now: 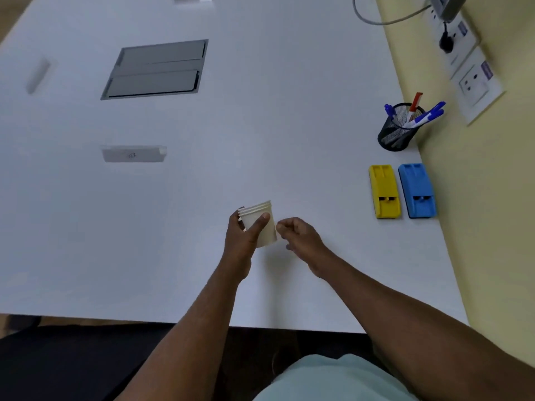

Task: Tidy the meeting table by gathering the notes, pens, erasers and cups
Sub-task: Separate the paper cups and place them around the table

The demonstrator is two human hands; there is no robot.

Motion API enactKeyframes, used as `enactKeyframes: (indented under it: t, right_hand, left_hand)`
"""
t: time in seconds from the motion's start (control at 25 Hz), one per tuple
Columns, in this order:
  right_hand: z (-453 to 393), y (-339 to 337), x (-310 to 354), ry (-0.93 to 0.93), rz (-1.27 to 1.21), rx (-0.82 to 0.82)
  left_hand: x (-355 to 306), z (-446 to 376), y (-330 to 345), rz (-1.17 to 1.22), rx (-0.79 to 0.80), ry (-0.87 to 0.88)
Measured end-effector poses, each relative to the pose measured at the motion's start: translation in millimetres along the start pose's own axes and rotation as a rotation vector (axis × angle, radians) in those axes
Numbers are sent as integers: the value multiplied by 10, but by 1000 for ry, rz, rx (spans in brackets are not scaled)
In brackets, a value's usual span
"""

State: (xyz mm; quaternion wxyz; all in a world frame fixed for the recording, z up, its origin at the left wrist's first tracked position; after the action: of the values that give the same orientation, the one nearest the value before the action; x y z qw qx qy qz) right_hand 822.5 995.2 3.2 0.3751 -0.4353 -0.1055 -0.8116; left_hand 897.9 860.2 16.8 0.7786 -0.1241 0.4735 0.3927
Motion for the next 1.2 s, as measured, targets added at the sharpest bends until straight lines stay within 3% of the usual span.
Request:
enactKeyframes:
  t: [0.12, 0.24, 0.44, 0.6, 0.96, 1.2]
  right_hand:
    - [-146, -178, 216, -323, 387, -240]
    - [-287, -180, 340, -556, 554, -173]
    - [-436, -18, 409, -543, 681, 45]
    - [-449, 108, 442, -550, 683, 73]
    - [-495, 277, 741, -537, 764, -116]
    - [-733, 268, 1422, -509, 672, -276]
  left_hand:
    - [-12, 2, -55, -170, -44, 35]
    - [90, 6, -162, -291, -85, 47]
    - [130, 0, -246, -504, -104, 94]
    - [34, -61, -348, -586, -98, 138]
    - [-161, -323, -595, -550, -20, 204]
    - [-361, -568, -1066, -470, -143, 204]
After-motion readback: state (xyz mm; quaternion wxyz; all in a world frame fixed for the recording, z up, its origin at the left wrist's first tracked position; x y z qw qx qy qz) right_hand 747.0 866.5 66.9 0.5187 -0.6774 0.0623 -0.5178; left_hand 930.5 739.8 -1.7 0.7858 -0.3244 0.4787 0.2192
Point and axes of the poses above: each hand's wrist, its own z-axis away from the middle knuckle, its own y-axis out of the palm, x = y × z, the point moved 4 cm from there along -z, towards the middle knuckle, and after that the axes turned 11 degrees about z, right-handed, at the moved point
